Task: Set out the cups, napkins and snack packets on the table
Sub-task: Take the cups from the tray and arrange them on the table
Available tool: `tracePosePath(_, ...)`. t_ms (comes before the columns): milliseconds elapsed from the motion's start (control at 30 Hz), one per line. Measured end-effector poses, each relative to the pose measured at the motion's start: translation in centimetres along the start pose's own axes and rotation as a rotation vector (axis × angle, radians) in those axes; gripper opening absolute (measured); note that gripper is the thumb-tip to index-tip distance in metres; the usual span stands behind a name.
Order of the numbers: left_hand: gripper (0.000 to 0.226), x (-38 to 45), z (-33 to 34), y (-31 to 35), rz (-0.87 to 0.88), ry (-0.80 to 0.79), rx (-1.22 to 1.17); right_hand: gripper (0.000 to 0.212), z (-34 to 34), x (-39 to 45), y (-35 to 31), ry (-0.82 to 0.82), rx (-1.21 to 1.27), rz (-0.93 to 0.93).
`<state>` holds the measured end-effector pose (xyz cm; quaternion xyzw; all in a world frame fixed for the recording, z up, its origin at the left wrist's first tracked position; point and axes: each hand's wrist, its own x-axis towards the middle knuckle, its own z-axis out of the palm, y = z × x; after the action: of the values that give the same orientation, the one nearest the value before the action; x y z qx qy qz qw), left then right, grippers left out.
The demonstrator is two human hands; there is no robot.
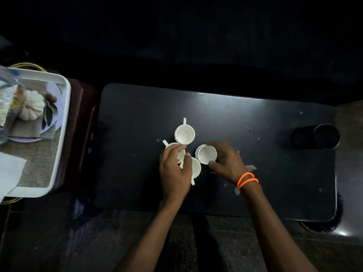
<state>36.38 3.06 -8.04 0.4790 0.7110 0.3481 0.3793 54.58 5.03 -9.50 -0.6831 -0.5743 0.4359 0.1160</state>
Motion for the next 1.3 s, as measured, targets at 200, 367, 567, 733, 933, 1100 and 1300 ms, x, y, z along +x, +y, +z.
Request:
tracePosePath(200,0.030,-2.7,2.3,0.3,0.032,-0.101,0.080,0.077,2.3,-0.9,1.7,0.039,-0.034,-0.034)
tracePosePath(367,0.044,-2.1,4.1,1.8,-0.104,-0.248,0.096,0.064,3.1,-0.9,1.8,0.178,0.025,0.023)
tracePosePath(567,0.054,-0.8,6.7,3.6,-0.238,-0.455,0.295,0.060,2.5,-1.3,2.7,0.295,0.096,0.110)
tracePosePath(733,0.051,-0.6,8.2,4.3,-0.183,-0.480,0.450,0.057,1.3,-1.5,4.0,0.299,0.203,0.123)
tracePosePath(933,0.062,-1.7,8.6,3.4,-0.394,-0.475,0.312,0.065,1.0,-3.0,5.7,0.257,0.436,0.153)
tracePosePath(1100,0.063,-5.3,8.1,2.1,-0.410,-0.480,0.162,0.073,2.4,-6.3,7.4,0.273,0.455,0.204)
tracePosePath(1300,0.069,-9.4,7.0,1.4,-0.451,-0.515,0.078,0.071,4.8,-11.8,7.0,0.374,0.586,0.280)
